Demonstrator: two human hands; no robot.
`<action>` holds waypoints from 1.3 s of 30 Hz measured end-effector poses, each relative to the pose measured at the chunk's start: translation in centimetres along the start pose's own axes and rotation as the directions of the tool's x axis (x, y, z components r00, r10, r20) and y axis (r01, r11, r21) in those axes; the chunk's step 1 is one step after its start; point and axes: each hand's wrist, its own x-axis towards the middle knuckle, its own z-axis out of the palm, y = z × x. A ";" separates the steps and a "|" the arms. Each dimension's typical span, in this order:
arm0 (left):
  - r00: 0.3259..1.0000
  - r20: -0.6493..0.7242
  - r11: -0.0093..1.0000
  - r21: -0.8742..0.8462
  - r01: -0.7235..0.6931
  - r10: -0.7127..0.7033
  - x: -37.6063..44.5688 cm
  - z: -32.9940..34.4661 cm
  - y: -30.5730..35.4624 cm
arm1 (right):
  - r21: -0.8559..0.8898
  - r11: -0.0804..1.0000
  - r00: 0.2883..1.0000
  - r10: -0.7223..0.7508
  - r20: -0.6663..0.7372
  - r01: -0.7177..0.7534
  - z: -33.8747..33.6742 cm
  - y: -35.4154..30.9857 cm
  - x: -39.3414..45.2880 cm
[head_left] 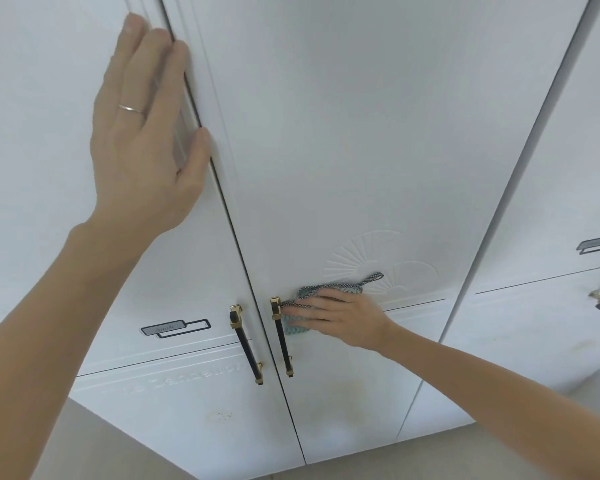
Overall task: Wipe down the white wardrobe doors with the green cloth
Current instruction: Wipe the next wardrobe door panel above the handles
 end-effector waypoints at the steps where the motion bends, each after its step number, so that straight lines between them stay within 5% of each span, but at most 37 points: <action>1: 1.000 -0.002 1.000 0.000 0.001 -0.001 0.0 0.1 0.0 | 0.009 1.000 1.000 0.010 -0.008 -0.010 0.1 -0.6 0.6; 7: 0.999 -0.037 1.000 -0.010 0.000 -0.001 0.1 0.5 0.4 | -0.063 0.998 1.000 -0.014 -0.006 0.014 -1.2 1.3 0.6; 14: 1.000 -0.007 1.000 0.012 -0.014 0.014 0.2 0.1 0.2 | -0.037 0.987 0.975 0.145 -0.168 -0.154 -6.3 6.2 6.9; 23: 1.000 0.006 1.000 -0.002 -0.008 0.008 0.0 -0.2 0.1 | -0.057 0.946 0.947 -0.320 0.009 0.320 -7.8 9.8 9.7; 29: 1.000 -0.023 0.999 0.032 -0.005 0.006 0.2 -0.2 0.2 | -0.041 0.998 0.983 0.041 -0.177 -0.049 -9.8 10.1 11.8; 34: 0.999 -0.035 0.999 0.033 0.010 -0.009 0.1 0.0 0.5 | -0.046 0.980 0.980 -0.194 0.039 0.196 -5.8 6.3 8.0; 39: 0.999 -0.035 0.999 0.031 0.027 -0.026 0.1 0.0 0.7 | -0.074 0.981 0.983 -0.182 -0.004 0.182 -8.6 8.9 10.3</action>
